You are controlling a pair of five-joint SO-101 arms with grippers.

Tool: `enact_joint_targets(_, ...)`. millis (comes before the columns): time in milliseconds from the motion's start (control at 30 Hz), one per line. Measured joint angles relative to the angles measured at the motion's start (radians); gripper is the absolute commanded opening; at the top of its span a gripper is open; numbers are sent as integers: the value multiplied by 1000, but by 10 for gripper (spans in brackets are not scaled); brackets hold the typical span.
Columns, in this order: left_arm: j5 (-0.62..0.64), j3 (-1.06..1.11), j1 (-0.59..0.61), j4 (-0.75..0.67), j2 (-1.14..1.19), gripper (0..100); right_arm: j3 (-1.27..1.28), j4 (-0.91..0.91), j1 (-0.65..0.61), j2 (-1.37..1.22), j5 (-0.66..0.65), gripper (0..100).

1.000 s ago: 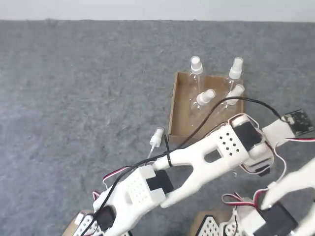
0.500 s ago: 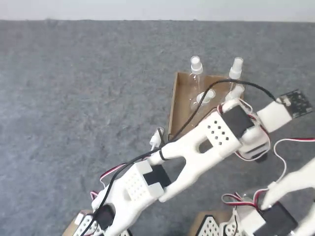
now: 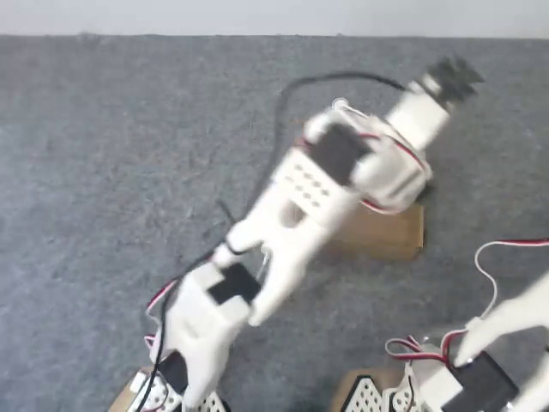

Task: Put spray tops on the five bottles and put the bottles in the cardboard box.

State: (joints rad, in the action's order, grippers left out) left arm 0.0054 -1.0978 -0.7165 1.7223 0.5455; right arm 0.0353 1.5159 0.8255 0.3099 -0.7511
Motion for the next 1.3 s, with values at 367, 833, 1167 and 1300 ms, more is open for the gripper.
enact_joint_targets(367, 20, 460, 328, 0, -411, 243, 75, 230, -187, 69, -120, 257)
enact_joint_targets(833, -57, 1275, 574, -259, -710, 246, 730, 233, -212, 493, -701, 259)
enact_joint_targets(1167, -60, 1504, 647, -379, -727, 246, 861, 233, -173, 519, -872, 241)
enact_joint_targets(1300, -61, 1527, 666, -405, -727, 246, 914, 189, -124, 525, -911, 188)
